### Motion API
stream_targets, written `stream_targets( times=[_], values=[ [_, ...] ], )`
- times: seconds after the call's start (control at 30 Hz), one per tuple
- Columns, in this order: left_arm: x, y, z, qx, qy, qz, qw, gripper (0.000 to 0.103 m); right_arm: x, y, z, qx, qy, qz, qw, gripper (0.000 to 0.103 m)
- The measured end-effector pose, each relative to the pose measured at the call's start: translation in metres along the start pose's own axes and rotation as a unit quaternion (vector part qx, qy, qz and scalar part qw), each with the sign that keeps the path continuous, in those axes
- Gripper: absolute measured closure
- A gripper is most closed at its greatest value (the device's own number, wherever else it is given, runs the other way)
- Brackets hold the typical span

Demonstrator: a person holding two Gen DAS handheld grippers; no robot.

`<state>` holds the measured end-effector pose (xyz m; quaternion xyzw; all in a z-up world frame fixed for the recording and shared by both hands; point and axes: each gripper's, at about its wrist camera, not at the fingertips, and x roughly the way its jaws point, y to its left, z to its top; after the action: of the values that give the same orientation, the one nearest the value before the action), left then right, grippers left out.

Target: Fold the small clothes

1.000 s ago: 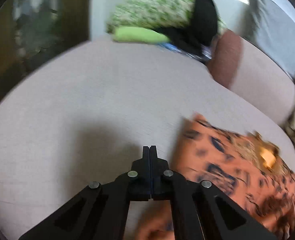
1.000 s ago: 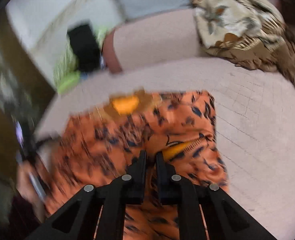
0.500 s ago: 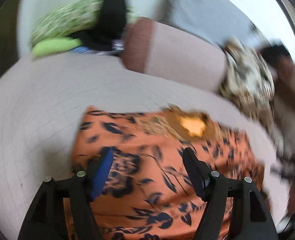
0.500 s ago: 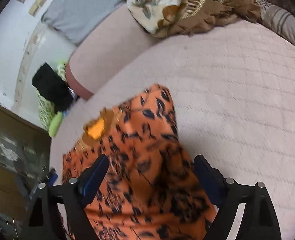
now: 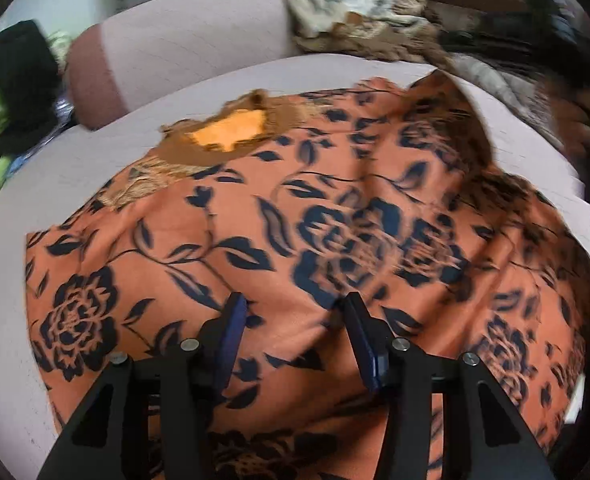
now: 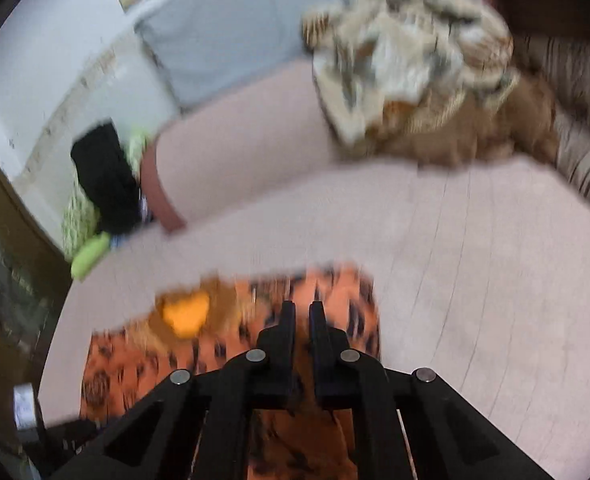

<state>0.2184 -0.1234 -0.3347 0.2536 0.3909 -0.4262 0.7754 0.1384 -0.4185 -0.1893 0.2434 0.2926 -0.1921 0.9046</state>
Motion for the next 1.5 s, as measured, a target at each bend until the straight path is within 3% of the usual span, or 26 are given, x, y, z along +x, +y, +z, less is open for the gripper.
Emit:
stream_targets(
  times=[0.07,0.13,0.17,0.23,0.33,0.4,0.47,0.53,0.6,0.67,0.73,0.8,0.87,0.9,0.93,0.97,1.0,1.07,1.13,1.23,1.3,1.37,1.4,1.43,1.47,1.5],
  values=[
    [-0.008,0.005,-0.002,-0.007,-0.004,-0.031,0.9995,0.051,0.021,-0.011,-0.005,-0.008,0.007,-0.037,0.999,0.094],
    [-0.019,0.016,-0.002,-0.026,-0.018,-0.039,0.9988,0.051,0.051,-0.023,-0.012,-0.011,0.091,-0.079,0.993,0.093],
    [-0.028,0.027,0.000,-0.043,-0.033,-0.041,0.9977,0.051,0.053,-0.029,-0.012,0.010,0.106,-0.062,0.992,0.091],
    [-0.045,0.050,0.003,-0.092,-0.069,-0.046,0.9923,0.048,0.034,-0.025,-0.007,0.012,0.067,-0.016,0.998,0.091],
    [-0.057,0.081,0.004,-0.171,-0.108,-0.005,0.9793,0.037,0.009,0.004,-0.008,-0.022,0.048,0.044,0.998,0.091],
    [-0.055,0.098,-0.001,-0.217,-0.098,0.021,0.9709,0.037,0.004,0.026,-0.019,-0.039,0.058,0.074,0.995,0.091],
    [-0.044,0.103,-0.004,-0.232,-0.063,0.062,0.9686,0.037,0.009,0.048,-0.035,-0.086,0.094,0.054,0.990,0.091],
    [-0.032,0.106,-0.007,-0.238,-0.026,0.106,0.9652,0.037,0.001,0.058,-0.041,-0.110,0.052,-0.003,0.993,0.091],
    [-0.025,0.102,-0.009,-0.228,-0.006,0.122,0.9660,0.037,-0.020,0.062,-0.035,-0.109,-0.013,-0.034,0.993,0.091],
    [-0.026,0.092,-0.007,-0.203,-0.002,0.140,0.9691,0.037,-0.039,0.061,-0.028,-0.094,-0.059,-0.013,0.994,0.091],
    [-0.022,0.085,-0.004,-0.186,0.003,0.142,0.9721,0.037,-0.050,0.065,-0.025,-0.096,-0.067,0.031,0.993,0.091],
    [-0.017,0.081,-0.001,-0.180,0.007,0.146,0.9727,0.037,-0.035,0.079,-0.033,-0.126,-0.006,0.053,0.991,0.091],
    [-0.019,0.078,0.000,-0.177,0.007,0.150,0.9727,0.037,0.003,0.089,-0.053,-0.141,0.100,0.070,0.982,0.091],
    [-0.019,0.080,0.001,-0.179,0.006,0.152,0.9720,0.037,0.027,0.092,-0.066,-0.149,0.167,0.064,0.972,0.091],
    [-0.019,0.083,0.000,-0.183,0.006,0.158,0.9702,0.037,0.059,0.092,-0.086,-0.164,0.260,0.037,0.951,0.091],
    [-0.018,0.089,-0.001,-0.187,0.004,0.165,0.9684,0.037,0.067,0.091,-0.094,-0.169,0.277,0.031,0.945,0.090],
    [-0.019,0.091,-0.002,-0.190,0.002,0.171,0.9667,0.037,0.063,0.090,-0.093,-0.175,0.259,0.038,0.949,0.092],
    [-0.022,0.096,-0.003,-0.199,-0.003,0.179,0.9635,0.037,0.061,0.087,-0.085,-0.176,0.290,0.056,0.939,0.092],
    [-0.022,0.098,-0.003,-0.205,-0.005,0.184,0.9613,0.037,0.059,0.067,-0.075,-0.118,0.307,0.082,0.941,0.092],
    [-0.025,0.092,0.000,-0.194,-0.017,0.190,0.9623,0.037,0.045,0.040,-0.054,-0.091,0.249,0.069,0.962,0.092],
    [-0.031,0.086,0.004,-0.188,-0.042,0.171,0.9663,0.037,0.037,0.024,-0.035,-0.055,0.197,0.087,0.975,0.092],
    [-0.034,0.081,0.007,-0.188,-0.058,0.141,0.9702,0.037,0.053,0.008,-0.032,-0.030,0.196,0.060,0.978,0.082],
    [-0.030,0.079,0.007,-0.188,-0.052,0.138,0.9710,0.037,0.078,-0.001,-0.040,-0.038,0.234,0.014,0.971,0.078],
    [-0.019,0.079,0.006,-0.186,-0.024,0.149,0.9708,0.037,0.087,-0.007,-0.043,-0.034,0.240,0.008,0.970,0.081],
    [-0.010,0.080,0.003,-0.184,-0.002,0.158,0.9703,0.036,0.087,-0.014,-0.041,-0.010,0.218,0.024,0.976,0.082],
    [-0.006,0.079,0.001,-0.179,-0.001,0.161,0.9706,0.036,0.084,-0.014,-0.037,0.000,0.213,0.028,0.977,0.082]
  ],
)
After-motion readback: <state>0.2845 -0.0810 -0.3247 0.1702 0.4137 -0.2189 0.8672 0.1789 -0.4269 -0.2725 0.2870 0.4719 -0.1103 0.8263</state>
